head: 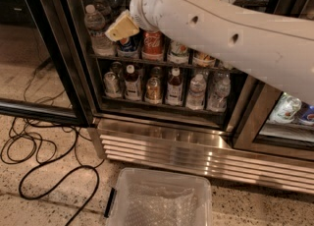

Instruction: Pick green can from top shelf of fridge

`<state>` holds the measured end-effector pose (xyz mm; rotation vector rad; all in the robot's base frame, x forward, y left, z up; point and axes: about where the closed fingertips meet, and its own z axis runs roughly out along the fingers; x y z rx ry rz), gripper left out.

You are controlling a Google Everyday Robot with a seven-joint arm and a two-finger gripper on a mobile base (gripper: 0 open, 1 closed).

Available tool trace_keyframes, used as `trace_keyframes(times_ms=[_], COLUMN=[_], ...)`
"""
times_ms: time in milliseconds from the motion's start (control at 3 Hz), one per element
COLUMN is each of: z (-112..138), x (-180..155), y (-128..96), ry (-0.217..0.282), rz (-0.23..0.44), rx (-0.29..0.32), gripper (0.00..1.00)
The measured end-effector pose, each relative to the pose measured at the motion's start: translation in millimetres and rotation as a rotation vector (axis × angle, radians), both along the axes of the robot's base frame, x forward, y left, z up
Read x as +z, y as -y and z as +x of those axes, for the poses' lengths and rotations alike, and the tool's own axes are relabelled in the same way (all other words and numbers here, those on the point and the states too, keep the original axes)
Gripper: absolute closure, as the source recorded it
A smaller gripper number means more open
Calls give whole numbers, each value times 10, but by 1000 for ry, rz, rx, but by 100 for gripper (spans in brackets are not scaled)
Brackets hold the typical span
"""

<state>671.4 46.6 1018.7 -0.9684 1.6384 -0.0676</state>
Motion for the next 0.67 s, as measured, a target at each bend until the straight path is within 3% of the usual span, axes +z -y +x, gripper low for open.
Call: trace_keyframes(times_ms=[333,667], z=[187,312], x=[224,282], y=[-35,-61], ry=[63,69], rz=[29,36], rx=[-34,-94], gripper=[0,0])
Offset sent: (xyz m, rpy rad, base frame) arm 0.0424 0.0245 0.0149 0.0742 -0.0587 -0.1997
